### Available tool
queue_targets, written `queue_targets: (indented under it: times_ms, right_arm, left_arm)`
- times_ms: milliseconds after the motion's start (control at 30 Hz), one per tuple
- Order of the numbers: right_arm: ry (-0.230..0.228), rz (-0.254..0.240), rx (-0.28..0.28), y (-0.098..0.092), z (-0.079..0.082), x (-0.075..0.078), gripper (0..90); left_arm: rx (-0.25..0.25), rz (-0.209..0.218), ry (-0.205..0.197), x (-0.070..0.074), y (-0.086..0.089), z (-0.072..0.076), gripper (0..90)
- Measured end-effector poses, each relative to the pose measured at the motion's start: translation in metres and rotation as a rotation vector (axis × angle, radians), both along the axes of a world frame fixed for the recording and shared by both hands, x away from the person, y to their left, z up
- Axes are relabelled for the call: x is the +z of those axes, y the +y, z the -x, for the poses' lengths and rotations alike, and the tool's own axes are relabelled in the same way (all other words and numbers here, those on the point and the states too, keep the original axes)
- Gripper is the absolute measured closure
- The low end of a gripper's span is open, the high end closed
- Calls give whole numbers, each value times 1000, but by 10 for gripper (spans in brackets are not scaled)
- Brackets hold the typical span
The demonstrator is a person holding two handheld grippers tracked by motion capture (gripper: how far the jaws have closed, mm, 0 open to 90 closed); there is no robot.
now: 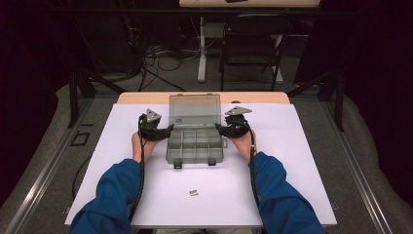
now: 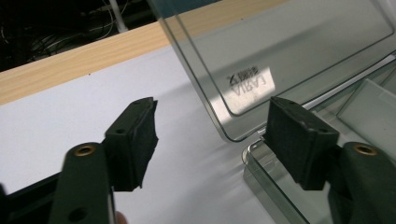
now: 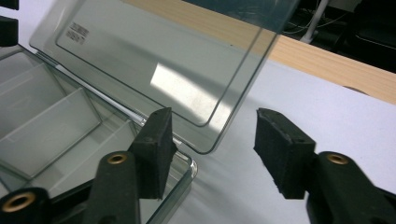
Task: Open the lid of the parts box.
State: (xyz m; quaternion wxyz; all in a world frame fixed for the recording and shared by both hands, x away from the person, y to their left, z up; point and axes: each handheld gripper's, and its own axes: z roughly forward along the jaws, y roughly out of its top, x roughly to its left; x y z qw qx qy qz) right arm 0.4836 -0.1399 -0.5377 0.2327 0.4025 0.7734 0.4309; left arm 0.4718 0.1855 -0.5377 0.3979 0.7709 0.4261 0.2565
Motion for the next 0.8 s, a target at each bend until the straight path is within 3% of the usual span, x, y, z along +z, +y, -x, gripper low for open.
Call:
queue_targets:
  times_ms: [233, 400, 800]
  right_arm:
    - [3, -26, 29, 0, 8, 7, 267]
    - [-6, -42, 66, 1, 16, 12, 193]
    - [-26, -57, 121, 2, 39, 20, 137]
  left_arm:
    - [-2, 31, -3, 7, 6, 9, 220]
    - [-17, 21, -15, 11, 5, 17, 187]
    - [-63, 4, -23, 16, 1, 38, 151]
